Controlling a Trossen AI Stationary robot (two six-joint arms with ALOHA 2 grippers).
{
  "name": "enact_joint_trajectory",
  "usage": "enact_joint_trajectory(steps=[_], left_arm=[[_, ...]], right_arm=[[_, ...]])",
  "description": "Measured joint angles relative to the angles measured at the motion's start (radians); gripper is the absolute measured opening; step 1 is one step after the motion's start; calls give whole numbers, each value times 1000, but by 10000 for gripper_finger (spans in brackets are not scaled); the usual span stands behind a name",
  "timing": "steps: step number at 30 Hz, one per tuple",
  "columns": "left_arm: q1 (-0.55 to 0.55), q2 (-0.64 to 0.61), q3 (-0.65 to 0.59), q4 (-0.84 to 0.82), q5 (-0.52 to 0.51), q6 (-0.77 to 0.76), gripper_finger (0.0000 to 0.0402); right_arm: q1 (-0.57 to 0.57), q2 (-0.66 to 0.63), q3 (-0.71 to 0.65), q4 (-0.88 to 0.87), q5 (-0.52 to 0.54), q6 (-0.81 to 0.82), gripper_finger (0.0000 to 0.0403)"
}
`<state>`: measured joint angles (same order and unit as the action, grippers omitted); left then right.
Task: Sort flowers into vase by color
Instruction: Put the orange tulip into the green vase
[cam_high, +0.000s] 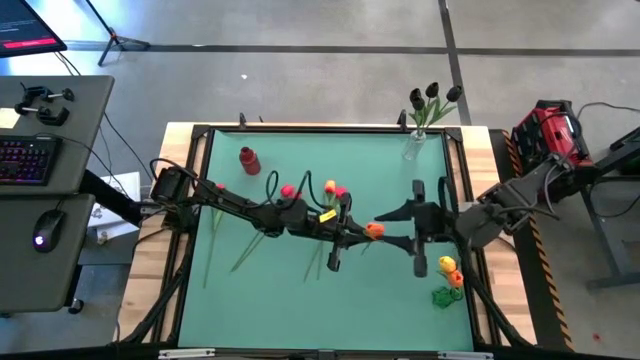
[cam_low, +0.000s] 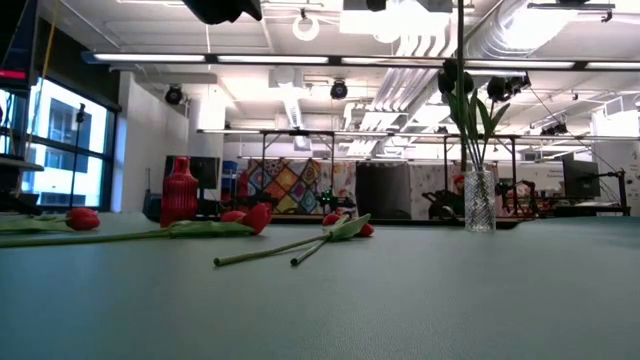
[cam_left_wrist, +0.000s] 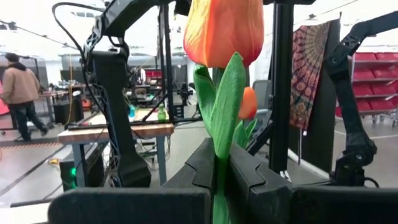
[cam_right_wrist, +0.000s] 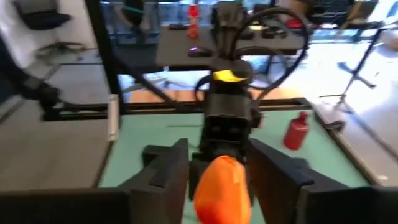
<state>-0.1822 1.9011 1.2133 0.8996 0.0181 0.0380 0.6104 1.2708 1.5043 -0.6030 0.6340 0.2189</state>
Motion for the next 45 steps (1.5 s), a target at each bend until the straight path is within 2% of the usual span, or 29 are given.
enact_joint_trajectory(steps=[7, 13, 18, 27, 33, 40, 45], left_arm=[[0, 0, 0, -6, 0, 4, 5], [0, 0, 0, -7, -3, 9, 5], [1, 0, 0, -6, -4, 12, 5], [7, 0, 0, 0, -10, 11, 5], [7, -2, 0, 26, -15, 18, 5], [7, -6, 0, 93, -15, 18, 5], [5, -6, 0, 98, -15, 18, 5]], right_arm=[[-59, -13, 0, -124, -80, 89, 233], [-128, -8, 0, -119, -218, 95, 240], [-140, -8, 0, -119, -242, 96, 206], [-131, -8, 0, -119, -247, 97, 82], [-65, -16, 0, -118, -149, 70, 24], [34, -35, 0, -118, 41, 62, 7], [42, -21, 0, -81, 73, 30, 21]])
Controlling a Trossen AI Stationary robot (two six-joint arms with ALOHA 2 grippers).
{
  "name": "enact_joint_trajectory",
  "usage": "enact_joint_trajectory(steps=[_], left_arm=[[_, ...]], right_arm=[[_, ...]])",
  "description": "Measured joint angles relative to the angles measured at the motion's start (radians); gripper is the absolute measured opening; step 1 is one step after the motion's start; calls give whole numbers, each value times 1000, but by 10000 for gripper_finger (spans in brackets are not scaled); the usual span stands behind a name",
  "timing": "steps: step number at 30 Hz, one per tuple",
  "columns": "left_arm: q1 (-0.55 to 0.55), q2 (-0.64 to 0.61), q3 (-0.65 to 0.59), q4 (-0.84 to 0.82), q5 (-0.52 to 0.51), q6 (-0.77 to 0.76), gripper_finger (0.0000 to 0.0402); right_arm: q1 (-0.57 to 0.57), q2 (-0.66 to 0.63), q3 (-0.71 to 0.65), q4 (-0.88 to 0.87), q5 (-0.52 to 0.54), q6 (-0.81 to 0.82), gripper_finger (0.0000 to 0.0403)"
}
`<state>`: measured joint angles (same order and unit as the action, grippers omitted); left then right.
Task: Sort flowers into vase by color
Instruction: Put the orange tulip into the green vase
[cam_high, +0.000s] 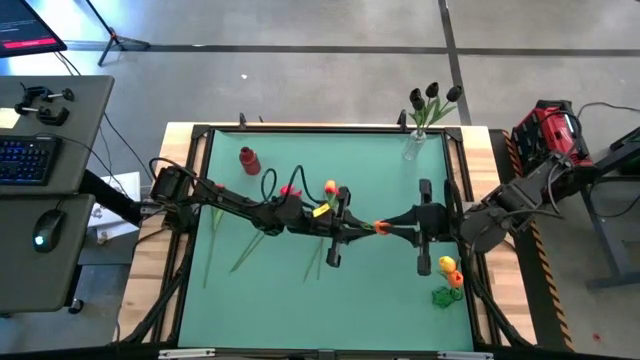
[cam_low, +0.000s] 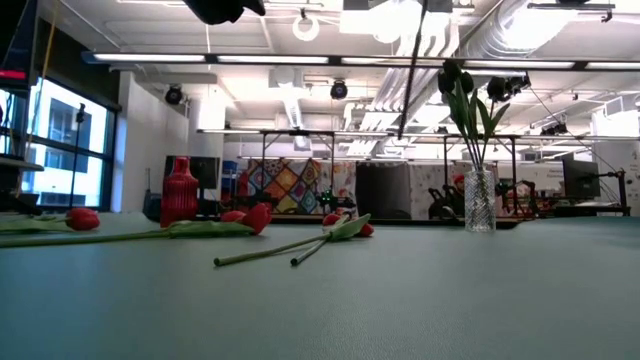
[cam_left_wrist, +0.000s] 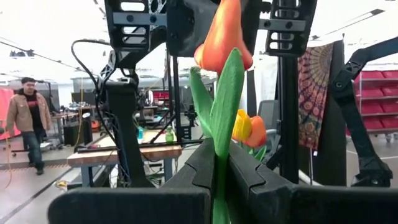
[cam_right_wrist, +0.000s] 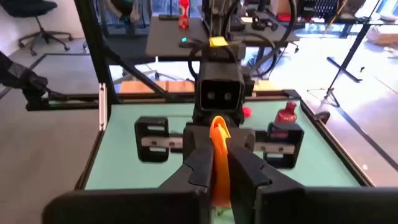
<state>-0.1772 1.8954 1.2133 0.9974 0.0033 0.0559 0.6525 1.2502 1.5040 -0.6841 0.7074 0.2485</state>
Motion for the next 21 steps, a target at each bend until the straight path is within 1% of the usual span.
enact_joint_trajectory(steps=[5, 7, 13, 17, 19, 21], left_arm=[[-3, 0, 0, -3, 5, -2, 5], [-4, 0, 0, -5, 9, -1, 5], [-3, 0, 0, -4, 10, -2, 5], [-7, 0, 0, 32, 11, -11, 5], [-10, 1, 0, 76, 12, -23, 5], [-11, 1, 0, 110, 11, -29, 5]], right_arm=[[0, 0, 0, 74, 2, -64, 51], [6, -1, 0, 93, 28, -73, 67], [61, -32, 0, 99, 110, -82, 138], [110, -42, -1, 62, 170, -22, 181], [127, -36, -14, 42, 203, 26, 190], [132, -32, -47, 39, 214, 60, 193]])
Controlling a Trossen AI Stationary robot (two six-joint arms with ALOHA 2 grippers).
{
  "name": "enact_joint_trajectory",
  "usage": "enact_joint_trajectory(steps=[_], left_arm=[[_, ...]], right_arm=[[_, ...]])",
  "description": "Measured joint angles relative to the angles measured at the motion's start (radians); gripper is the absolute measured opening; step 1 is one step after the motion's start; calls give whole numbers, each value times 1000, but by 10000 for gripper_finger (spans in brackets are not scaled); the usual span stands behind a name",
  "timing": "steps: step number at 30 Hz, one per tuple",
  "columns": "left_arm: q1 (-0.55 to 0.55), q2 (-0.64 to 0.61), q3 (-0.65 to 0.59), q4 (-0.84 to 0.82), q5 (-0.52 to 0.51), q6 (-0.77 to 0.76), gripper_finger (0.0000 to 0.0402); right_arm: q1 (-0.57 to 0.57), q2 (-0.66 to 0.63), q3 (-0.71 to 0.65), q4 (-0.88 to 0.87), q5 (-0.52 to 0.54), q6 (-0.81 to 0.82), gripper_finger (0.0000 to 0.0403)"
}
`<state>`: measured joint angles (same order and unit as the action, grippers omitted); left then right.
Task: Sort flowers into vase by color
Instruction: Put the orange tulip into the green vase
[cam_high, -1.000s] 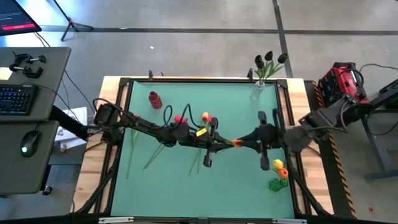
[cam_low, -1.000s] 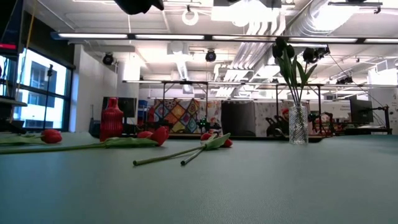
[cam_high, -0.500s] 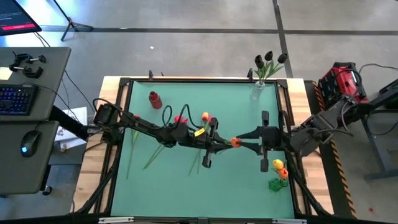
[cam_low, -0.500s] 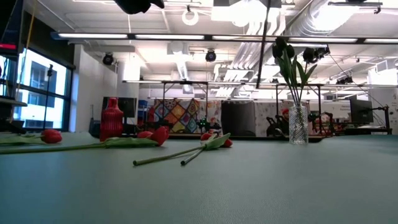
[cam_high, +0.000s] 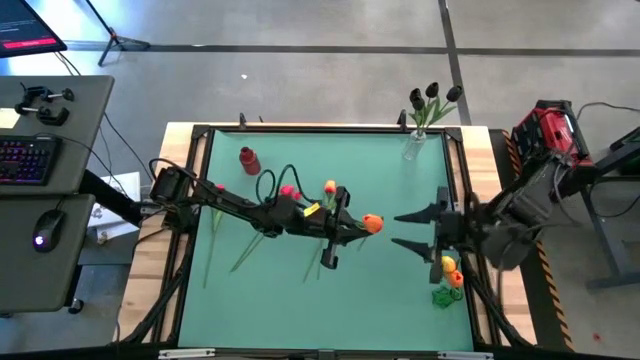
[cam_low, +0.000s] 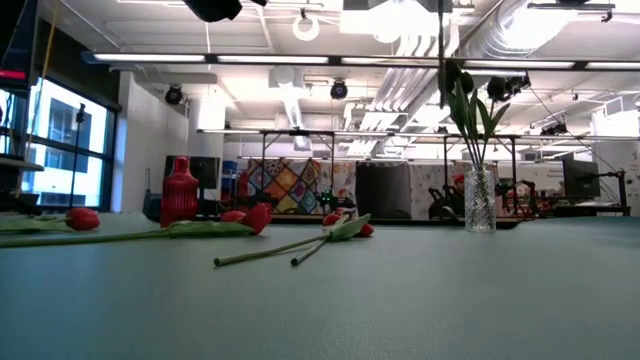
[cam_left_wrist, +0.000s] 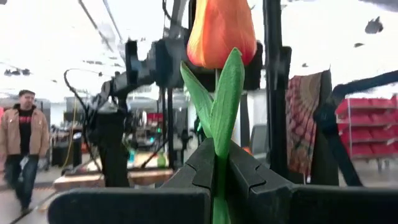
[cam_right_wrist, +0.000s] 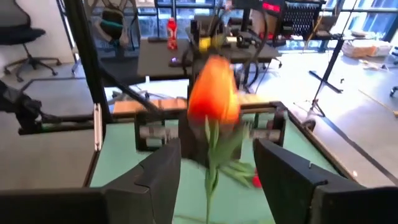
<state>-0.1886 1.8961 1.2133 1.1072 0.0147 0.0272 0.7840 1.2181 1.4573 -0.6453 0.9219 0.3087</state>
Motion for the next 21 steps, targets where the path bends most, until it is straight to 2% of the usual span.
enact_joint_trajectory(steps=[11, 18, 21], left_arm=[[0, 0, 0, 24, -1, -23, 5], [1, 0, 1, 17, -4, -18, 5], [1, 0, 1, 11, -5, -18, 5]], right_arm=[[-71, 0, -190, 244, 14, -54, 184], [-139, -1, -226, 377, -138, -130, 184], [-156, -1, -227, 388, -153, -134, 176]])
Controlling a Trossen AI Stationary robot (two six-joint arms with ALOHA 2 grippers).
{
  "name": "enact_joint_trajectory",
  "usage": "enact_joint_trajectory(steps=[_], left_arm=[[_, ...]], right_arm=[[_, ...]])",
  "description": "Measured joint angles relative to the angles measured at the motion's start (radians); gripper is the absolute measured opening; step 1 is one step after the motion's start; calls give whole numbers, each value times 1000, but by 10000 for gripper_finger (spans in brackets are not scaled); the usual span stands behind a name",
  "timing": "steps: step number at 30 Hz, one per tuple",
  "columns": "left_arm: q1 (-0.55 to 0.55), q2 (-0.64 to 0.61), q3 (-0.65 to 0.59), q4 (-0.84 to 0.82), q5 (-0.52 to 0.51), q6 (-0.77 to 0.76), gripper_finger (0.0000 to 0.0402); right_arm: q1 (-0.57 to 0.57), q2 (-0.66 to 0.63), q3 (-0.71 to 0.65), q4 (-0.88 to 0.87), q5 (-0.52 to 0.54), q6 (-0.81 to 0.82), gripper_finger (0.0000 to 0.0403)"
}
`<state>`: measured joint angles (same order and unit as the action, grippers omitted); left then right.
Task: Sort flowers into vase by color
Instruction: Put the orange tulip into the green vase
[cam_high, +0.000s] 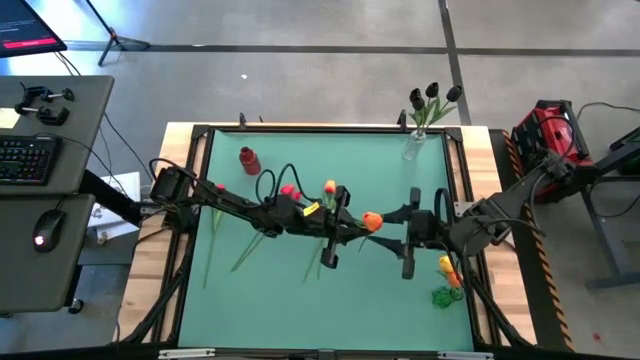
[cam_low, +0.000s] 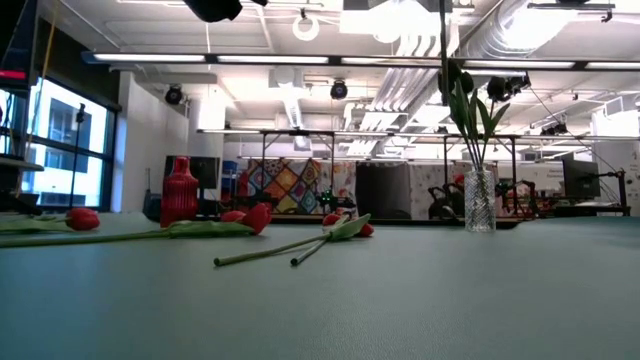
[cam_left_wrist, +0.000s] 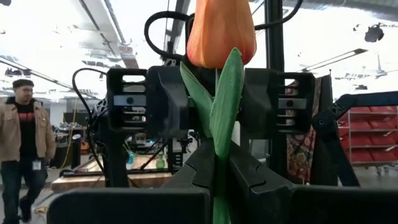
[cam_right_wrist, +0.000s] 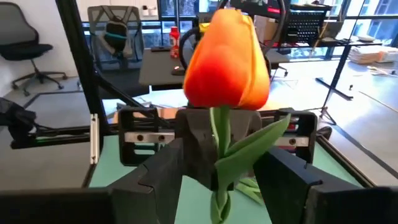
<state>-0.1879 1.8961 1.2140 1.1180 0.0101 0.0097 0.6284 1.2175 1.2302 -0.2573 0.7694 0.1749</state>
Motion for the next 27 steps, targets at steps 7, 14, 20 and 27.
enact_joint_trajectory(steps=[7, 14, 20, 27], left_arm=[[0, 0, 0, -21, 0, -16, 6], [0, 0, 1, -33, -28, -17, 10], [0, 0, 2, -162, -70, -17, 67], [2, 1, 0, -239, -98, -9, 118]], right_arm=[[-7, 0, -1, -1, 11, 8, 86], [-6, -9, 12, -44, 18, 10, 12], [33, -68, 190, -263, 46, 44, 4], [87, -83, 529, -661, -8, 179, 1]])
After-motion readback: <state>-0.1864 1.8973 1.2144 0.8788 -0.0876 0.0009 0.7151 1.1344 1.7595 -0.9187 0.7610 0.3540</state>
